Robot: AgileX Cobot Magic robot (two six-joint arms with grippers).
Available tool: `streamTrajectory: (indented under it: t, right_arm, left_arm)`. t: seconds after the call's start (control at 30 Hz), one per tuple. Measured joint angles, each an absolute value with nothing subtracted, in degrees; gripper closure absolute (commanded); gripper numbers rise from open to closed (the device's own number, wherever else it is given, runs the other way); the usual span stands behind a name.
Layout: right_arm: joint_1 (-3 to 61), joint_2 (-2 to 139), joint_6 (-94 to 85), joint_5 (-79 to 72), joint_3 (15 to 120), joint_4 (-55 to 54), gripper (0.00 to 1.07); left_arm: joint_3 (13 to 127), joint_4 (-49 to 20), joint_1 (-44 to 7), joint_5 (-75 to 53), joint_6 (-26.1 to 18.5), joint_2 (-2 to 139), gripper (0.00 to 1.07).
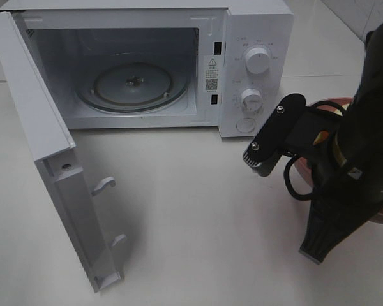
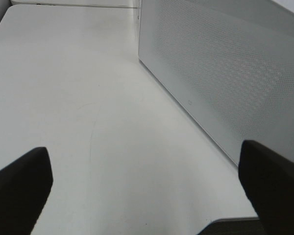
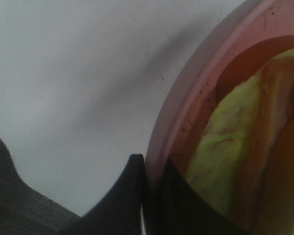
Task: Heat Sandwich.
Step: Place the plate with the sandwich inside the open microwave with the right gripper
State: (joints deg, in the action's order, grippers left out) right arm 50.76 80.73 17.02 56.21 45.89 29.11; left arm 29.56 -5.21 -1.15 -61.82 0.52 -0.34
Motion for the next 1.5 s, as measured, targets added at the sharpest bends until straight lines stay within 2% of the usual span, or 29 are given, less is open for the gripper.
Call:
streamTrajectory:
  t: [0.63,1.5]
  right_arm:
    - [61.8,79.8,3.7,55.6,45.9,29.1,1.06]
    - [61.9,79.8,-20.8,46.1,45.9,29.1,1.06]
  left_arm:
    - [29.6,-5.2,-1.1,-61.8,0.5,-0.3,0.09]
    - [29.6,-5.2,-1.1,-61.8,0.5,-0.3,0.09]
